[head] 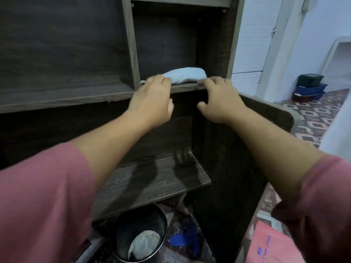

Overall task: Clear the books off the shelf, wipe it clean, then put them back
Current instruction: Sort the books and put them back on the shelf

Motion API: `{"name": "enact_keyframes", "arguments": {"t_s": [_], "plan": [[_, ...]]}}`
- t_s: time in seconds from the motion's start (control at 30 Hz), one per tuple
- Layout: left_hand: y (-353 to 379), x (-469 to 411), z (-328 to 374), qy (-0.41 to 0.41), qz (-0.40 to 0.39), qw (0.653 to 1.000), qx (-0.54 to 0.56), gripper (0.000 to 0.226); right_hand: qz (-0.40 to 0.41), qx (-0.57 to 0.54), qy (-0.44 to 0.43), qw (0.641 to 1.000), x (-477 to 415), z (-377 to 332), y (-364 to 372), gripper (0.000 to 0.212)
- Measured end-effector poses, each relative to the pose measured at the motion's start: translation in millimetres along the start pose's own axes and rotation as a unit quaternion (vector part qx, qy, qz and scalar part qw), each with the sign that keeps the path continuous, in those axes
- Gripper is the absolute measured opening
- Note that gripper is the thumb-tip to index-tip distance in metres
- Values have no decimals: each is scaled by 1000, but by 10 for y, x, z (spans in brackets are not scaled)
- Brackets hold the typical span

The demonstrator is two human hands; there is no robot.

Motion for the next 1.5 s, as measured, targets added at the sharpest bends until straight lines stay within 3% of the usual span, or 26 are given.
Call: {"name": "enact_keyframes", "arguments": {"t_s": [0.13,0.37,0.6,0.83,0.97,1.1,1.23,1.5], "plan": [[170,481,366,19,-25,999,36,59,-46,28,18,998,775,88,70,54],[532,1312,1458,112,-72,987,89,48,-108,22,53,992,2302,553,208,36],[1396,1876,2637,184,-215,952,120,43,-254,-14,158,954,3591,1497,1021,34],[2443,2542,3436,293,-357,884,79,41,-372,-40,219,901,4484,2014,1980,47],[2864,2728,3473,297,-411,861,53,48,-400,-16,223,889,4720,2085,2360,82],[3127,2862,3371,304,-415,857,40,57,-377,20,219,900,4778,2106,2541,100],[3179,2951,3405,345,-386,853,60,62,-349,40,211,912,4748,2131,2542,100],[3295,2975,3509,400,-349,846,49,65,-373,74,163,910,4701,2110,2532,97]]}}
Point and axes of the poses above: each hand's wrist, its own x-axis away from the middle knuckle, its own y-axis out of the palm, z = x × y, the point moved 9 cm from there along -x, towards the middle knuckle, and after that the axes turned 11 degrees about -z, right-handed, at the moved point
